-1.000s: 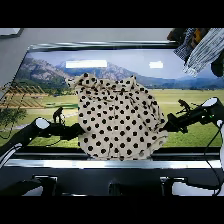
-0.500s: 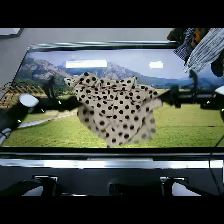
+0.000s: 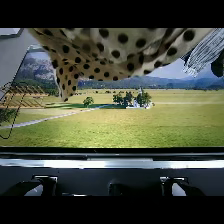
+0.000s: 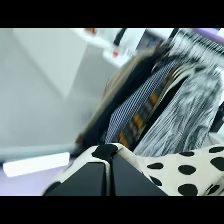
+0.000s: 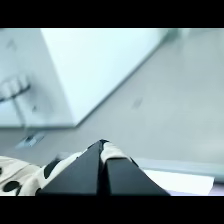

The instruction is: Fold the clothes and pants, and hang the long-sleeved shirts on hangers.

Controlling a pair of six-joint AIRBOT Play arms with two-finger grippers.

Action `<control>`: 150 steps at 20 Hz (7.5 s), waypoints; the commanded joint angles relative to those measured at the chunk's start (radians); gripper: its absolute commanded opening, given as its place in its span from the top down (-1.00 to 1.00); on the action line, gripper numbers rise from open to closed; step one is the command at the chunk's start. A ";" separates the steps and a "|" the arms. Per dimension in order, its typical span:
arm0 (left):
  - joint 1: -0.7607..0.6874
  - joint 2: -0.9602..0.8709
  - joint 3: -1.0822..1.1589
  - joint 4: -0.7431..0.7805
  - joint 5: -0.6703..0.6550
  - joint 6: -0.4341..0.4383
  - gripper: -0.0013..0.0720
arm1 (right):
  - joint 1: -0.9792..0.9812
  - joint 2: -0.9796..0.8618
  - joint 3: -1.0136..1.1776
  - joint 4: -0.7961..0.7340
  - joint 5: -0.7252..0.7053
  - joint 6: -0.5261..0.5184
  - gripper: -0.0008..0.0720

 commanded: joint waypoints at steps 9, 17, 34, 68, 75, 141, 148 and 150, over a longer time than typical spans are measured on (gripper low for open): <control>0.012 0.361 -0.008 0.339 -0.196 -0.221 0.92 | 0.001 0.335 0.077 -0.415 0.044 0.229 0.91; 0.008 0.073 -0.225 0.338 -0.216 -0.232 0.92 | 0.003 -0.127 0.064 -0.307 0.447 0.584 0.91; -0.012 -0.573 -0.342 0.303 -0.179 -0.318 -1.00 | 0.169 -0.840 0.006 -0.335 0.379 0.342 -0.40; -0.555 0.138 -1.508 0.283 0.077 -0.932 -1.00 | 0.271 -0.212 -1.275 -0.179 -0.002 0.281 0.91; -0.576 0.086 -1.508 0.277 0.461 -0.965 -1.00 | 0.271 -0.184 -1.275 -0.166 0.104 0.283 0.91; -0.657 0.187 -1.283 0.649 0.051 -0.545 -0.54 | 0.787 0.136 -1.364 -0.979 0.040 0.910 -0.15; -0.708 0.178 -1.283 0.649 0.051 -0.545 -0.55 | 0.787 0.129 -1.361 -0.977 0.068 0.914 0.91; -0.762 0.162 -1.283 0.649 0.077 -0.545 -0.55 | 0.787 0.150 -1.361 -0.977 0.095 0.939 0.91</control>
